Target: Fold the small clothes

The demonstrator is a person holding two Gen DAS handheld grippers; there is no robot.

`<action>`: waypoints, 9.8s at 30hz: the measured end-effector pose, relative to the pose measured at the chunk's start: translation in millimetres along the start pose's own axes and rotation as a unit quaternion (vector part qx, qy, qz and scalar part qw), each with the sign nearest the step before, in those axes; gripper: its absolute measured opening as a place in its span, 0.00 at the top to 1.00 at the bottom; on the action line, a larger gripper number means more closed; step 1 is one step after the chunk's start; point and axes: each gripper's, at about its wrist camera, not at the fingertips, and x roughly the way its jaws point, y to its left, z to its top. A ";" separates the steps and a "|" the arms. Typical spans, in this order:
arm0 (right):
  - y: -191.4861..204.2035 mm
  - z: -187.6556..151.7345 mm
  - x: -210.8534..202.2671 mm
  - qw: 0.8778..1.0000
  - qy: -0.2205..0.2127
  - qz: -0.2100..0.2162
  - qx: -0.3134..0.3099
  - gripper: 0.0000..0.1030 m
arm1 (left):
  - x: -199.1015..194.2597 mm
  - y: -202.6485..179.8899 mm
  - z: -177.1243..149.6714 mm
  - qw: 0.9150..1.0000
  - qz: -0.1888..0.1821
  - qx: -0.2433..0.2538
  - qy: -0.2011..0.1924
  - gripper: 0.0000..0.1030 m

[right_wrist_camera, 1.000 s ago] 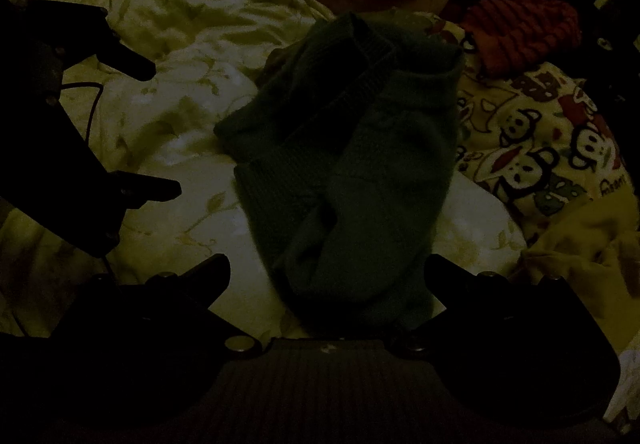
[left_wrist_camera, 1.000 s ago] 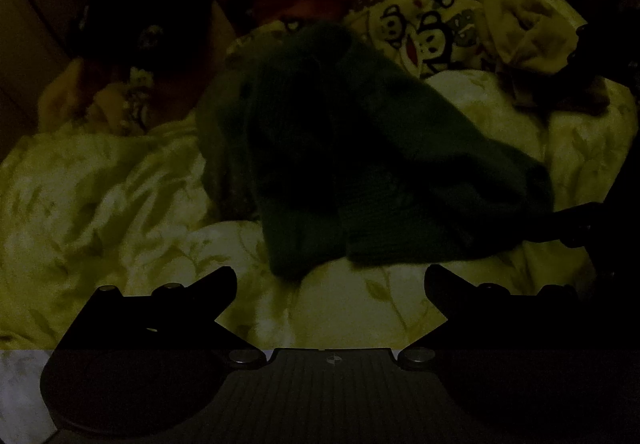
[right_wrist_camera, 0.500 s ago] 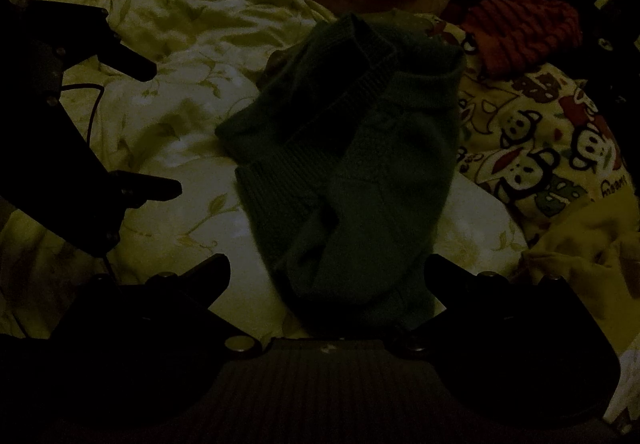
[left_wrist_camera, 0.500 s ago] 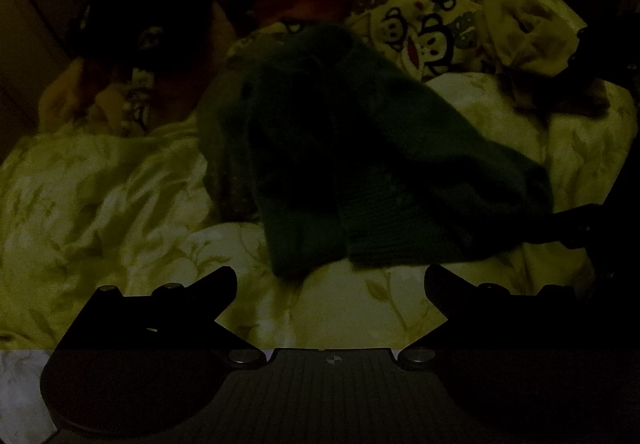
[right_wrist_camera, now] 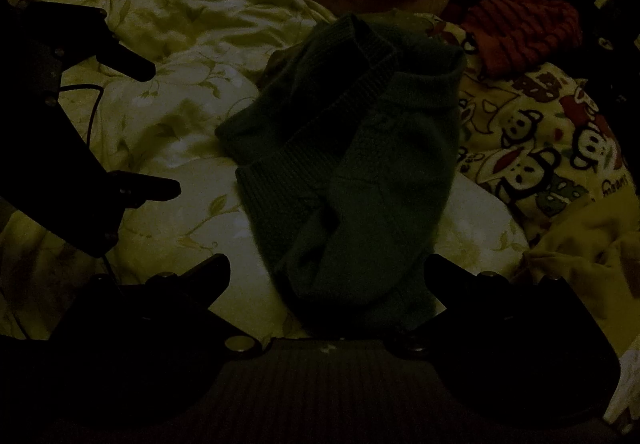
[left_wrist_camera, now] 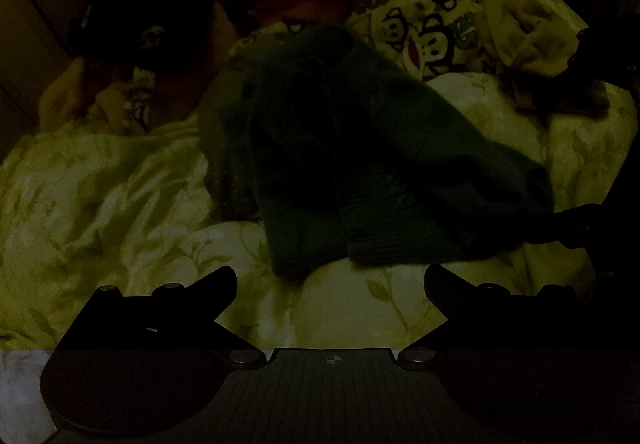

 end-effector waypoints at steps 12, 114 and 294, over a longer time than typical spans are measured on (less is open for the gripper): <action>0.3 0.2 0.6 1.000 0.000 0.000 0.001 0.00 | -0.3 2.0 -1.2 1.000 -0.001 -0.001 -0.001 0.00; -26.0 -122.9 -152.6 0.767 -0.607 -0.111 0.177 0.92 | -153.7 48.9 -32.4 0.780 -0.132 -0.159 -0.591 0.22; -286.9 -188.1 -38.0 0.782 -0.399 -0.153 0.454 0.36 | 20.6 179.4 -136.5 0.880 0.085 -0.425 -0.193 0.00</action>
